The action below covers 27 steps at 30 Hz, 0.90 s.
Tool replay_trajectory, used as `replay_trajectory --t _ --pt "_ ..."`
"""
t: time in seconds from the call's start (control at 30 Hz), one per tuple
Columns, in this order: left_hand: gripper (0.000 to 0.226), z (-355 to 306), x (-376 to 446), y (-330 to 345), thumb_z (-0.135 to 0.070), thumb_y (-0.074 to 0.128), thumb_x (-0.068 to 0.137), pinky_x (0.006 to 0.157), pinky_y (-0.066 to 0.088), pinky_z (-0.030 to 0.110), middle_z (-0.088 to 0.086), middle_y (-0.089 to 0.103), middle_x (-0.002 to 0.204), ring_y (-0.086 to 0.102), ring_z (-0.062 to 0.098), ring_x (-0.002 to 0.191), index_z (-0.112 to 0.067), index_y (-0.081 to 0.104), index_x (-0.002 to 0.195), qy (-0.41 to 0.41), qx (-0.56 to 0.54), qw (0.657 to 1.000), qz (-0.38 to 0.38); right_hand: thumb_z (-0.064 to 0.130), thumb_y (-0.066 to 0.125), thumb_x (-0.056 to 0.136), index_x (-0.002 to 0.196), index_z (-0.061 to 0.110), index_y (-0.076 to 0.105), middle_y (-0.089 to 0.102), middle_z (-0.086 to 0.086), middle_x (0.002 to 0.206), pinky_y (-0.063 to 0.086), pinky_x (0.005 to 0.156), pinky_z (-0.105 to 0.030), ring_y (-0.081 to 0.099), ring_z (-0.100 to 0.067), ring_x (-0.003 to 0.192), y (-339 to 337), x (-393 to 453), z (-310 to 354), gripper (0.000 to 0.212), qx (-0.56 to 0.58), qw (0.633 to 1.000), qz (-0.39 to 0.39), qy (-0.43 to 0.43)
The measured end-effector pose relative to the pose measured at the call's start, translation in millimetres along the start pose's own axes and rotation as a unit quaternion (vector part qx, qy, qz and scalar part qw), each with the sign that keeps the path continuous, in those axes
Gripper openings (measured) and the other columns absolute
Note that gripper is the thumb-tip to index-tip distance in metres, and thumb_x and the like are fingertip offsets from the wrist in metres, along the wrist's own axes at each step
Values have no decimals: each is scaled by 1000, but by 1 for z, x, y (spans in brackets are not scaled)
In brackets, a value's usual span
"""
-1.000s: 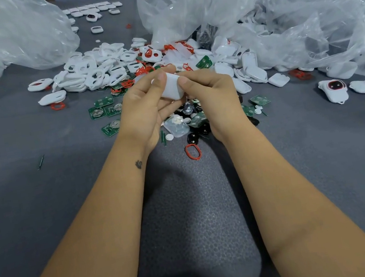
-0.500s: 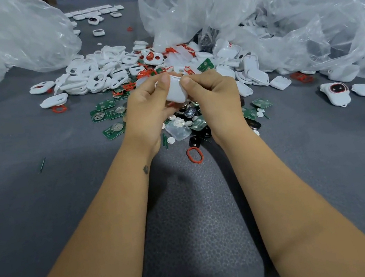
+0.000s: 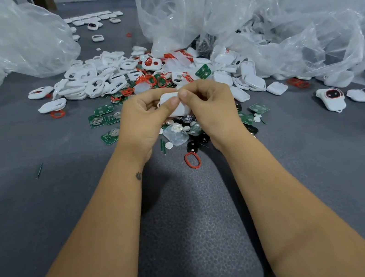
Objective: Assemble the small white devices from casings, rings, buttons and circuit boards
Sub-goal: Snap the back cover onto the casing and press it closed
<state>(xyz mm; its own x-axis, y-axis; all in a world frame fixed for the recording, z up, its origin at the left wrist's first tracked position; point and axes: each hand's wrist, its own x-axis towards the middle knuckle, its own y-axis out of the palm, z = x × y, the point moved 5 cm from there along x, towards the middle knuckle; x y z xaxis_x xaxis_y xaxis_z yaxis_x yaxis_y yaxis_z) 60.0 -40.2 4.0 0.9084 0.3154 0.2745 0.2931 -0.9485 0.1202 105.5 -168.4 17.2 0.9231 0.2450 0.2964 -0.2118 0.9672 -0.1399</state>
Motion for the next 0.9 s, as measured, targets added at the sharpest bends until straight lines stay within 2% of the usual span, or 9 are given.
replay_trajectory --t 0.07,0.2,0.3,0.4,0.5,0.63,0.77,0.83,0.9 --pt "15 -2 0 -2 -1 67 87 68 54 21 -3 74 79 69 12 74 -13 71 94 8 -7 1000 -12 6 64 90 83 13 72 65 2 70 48 70 -27 58 -11 71 1 0 0 13 21 1000 -6 3" --pt "16 1 2 -4 -7 65 89 71 54 19 -8 73 82 67 7 78 -21 72 93 -17 -55 997 -51 11 51 99 100 7 71 69 -10 93 51 77 -30 61 -14 80 9 0 -1 20 110 993 11 33" --pt "12 7 4 -6 -12 63 91 74 54 18 -3 75 90 70 8 86 -15 71 99 -69 -142 986 -59 11 46 100 109 2 68 67 -9 89 48 73 -28 58 -13 73 9 1 -2 25 201 976 30 75" --pt "13 10 5 -8 -7 59 93 73 56 20 3 76 92 72 13 87 -7 67 103 -95 -204 972 -66 3 57 92 106 4 69 67 -11 93 48 76 -28 58 -18 81 6 1 1 19 173 983 30 58" --pt "18 9 5 -5 -2 54 95 81 57 25 10 74 101 71 20 98 -3 65 109 -93 -224 969 -39 0 67 85 103 7 70 66 -6 87 50 73 -24 57 -14 78 5 -1 7 20 114 993 16 9" --pt "18 9 2 -1 -2 59 91 77 56 22 3 75 92 72 14 90 -7 67 107 -89 -171 981 -29 9 67 88 95 9 70 70 -10 88 55 77 -34 63 -24 80 1 -3 8 8 5 999 -43 -27" --pt "14 5 1 1 -3 62 91 72 56 20 -3 75 82 72 10 81 -10 67 102 -64 -108 992 -34 5 63 91 86 12 66 67 -5 76 50 60 -18 60 -8 62 -4 -1 2 9 62 997 -50 -1" --pt "13 3 0 1 -4 62 91 72 56 20 -3 76 82 72 10 81 -11 67 101 -55 -107 992 -38 3 64 91 89 7 67 66 -4 74 50 60 -17 59 -5 60 -4 -1 1 6 98 994 -41 1" --pt "15 3 -1 3 -5 61 92 74 56 21 -2 76 85 72 12 85 -13 67 103 -51 -112 992 -40 1 64 89 95 4 70 69 -8 81 54 67 -23 63 -9 68 -4 0 1 8 112 993 -40 -6"
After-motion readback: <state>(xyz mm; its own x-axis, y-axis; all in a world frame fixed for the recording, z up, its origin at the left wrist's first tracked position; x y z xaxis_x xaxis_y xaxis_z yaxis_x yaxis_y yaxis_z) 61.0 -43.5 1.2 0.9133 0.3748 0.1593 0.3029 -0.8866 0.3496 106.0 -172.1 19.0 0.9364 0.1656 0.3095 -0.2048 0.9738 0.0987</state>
